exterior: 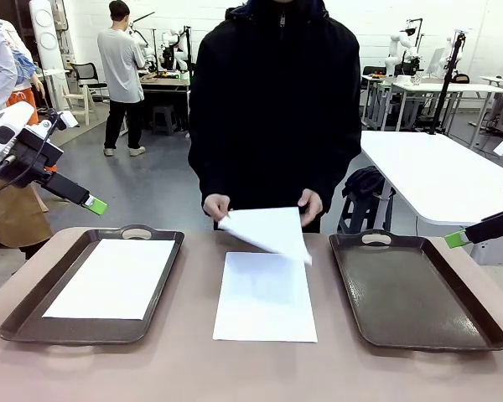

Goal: Sort the A4 documents.
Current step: Receive the A4 Paper.

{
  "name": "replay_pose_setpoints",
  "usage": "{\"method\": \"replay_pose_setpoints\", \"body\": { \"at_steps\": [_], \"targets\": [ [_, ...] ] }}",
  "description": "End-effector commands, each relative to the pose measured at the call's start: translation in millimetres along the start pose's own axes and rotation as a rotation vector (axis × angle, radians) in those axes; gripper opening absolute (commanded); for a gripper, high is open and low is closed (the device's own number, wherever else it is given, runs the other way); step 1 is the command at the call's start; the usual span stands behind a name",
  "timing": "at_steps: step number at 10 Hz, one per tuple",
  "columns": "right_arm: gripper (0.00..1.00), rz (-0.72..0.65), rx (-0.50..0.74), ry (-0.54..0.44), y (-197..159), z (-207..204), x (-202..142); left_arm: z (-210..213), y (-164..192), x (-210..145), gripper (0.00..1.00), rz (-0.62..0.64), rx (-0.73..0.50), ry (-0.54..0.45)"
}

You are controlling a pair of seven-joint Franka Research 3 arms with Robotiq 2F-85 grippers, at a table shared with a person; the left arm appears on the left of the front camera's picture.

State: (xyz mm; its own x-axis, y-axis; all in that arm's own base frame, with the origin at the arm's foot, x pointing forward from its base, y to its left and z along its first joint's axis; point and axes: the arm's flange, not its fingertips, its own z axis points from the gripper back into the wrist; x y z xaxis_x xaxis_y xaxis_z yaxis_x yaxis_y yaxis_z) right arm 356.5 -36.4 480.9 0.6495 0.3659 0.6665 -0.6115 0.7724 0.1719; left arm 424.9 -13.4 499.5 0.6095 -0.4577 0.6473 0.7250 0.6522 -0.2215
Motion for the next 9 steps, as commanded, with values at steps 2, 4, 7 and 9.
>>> {"method": "replay_pose_setpoints", "body": {
  "at_steps": [2, 4, 7, 9],
  "targets": [
    [1.0, -0.002, 0.017, -0.008, -1.5, -2.1, -0.8, 1.3, 0.0, -0.3, 1.0, -0.001, 0.001, -0.002],
    [1.0, -0.002, 0.017, -0.008, -1.5, -2.1, -0.8, 1.3, 0.0, -0.3, 1.0, -0.001, 0.001, -0.002],
    [1.0, -0.002, 0.017, -0.008, -1.5, -2.1, -0.8, 1.3, 0.0, -0.3, 1.0, -0.001, 0.001, -0.002],
    [1.0, -0.002, 0.017, -0.008, -1.5, -2.1, -0.8, 1.3, 0.0, -0.3, 1.0, -0.001, 0.001, -0.002]
  ]
}}
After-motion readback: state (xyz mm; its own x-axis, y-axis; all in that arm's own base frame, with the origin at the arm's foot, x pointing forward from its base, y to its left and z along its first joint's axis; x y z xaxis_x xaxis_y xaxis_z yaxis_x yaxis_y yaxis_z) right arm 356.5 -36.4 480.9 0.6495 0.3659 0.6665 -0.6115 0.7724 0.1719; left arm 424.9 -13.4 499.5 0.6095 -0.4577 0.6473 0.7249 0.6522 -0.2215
